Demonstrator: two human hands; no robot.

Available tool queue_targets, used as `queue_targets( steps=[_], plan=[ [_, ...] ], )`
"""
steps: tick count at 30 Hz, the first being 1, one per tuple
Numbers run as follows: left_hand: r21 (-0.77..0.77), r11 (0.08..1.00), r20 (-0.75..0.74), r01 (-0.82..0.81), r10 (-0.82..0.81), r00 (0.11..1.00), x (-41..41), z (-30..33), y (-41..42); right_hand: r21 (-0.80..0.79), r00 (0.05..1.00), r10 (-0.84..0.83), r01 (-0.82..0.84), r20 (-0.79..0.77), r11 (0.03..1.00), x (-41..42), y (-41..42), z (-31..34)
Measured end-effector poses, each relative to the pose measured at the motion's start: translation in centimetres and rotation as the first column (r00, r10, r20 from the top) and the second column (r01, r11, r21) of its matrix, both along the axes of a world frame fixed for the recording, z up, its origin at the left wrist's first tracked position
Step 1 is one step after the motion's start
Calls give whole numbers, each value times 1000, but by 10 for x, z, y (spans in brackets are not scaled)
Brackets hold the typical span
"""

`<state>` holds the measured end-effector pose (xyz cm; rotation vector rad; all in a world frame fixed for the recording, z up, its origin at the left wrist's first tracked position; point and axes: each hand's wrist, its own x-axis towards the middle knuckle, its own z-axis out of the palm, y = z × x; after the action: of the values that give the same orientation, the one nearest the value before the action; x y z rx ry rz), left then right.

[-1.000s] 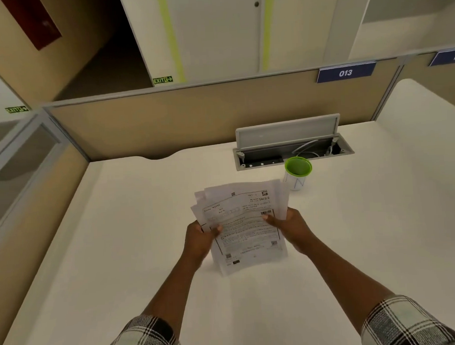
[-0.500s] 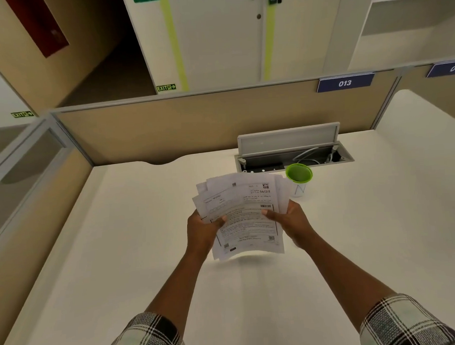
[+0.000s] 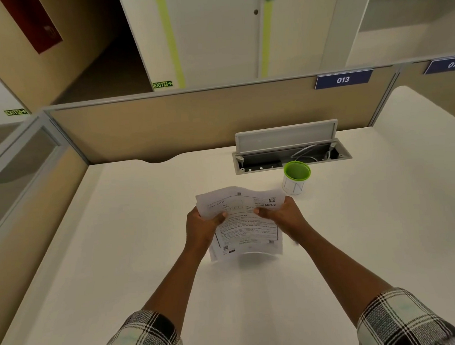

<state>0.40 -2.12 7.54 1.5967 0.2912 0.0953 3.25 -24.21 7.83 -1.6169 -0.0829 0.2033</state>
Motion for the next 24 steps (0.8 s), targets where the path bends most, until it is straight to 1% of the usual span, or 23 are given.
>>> queue_targets(
  steps=[3, 6, 9, 13, 19, 22, 24],
  plan=[
    [-16, 999, 37, -33, 33, 999, 2, 1, 2, 34, 999, -22, 20, 49, 999, 0, 1, 6],
    [6, 1000, 60, -1, 1, 998, 2, 0, 2, 65, 998, -22, 18, 67, 998, 0, -1, 4],
    [35, 999, 50, 38, -40, 998, 0, -5, -1, 39, 1000, 15, -16, 27, 999, 0, -2, -5],
    [26, 998, 23, 48, -49, 999, 1, -14, -3, -21, 1000, -7, 7, -3, 1000, -1, -5, -17],
    [36, 998, 10, 42, -42, 999, 1, -22, -6, -11, 998, -53, 52, -35, 999, 0, -7, -24],
    [15, 997, -20, 72, -72, 997, -3, -28, -8, -103, 998, -49, 44, -47, 994, -4, -5, -35],
    [17, 998, -15, 66, -66, 998, -4, -31, -8, -121, 996, -76, 70, -45, 990, -5, -3, -40]
  ],
)
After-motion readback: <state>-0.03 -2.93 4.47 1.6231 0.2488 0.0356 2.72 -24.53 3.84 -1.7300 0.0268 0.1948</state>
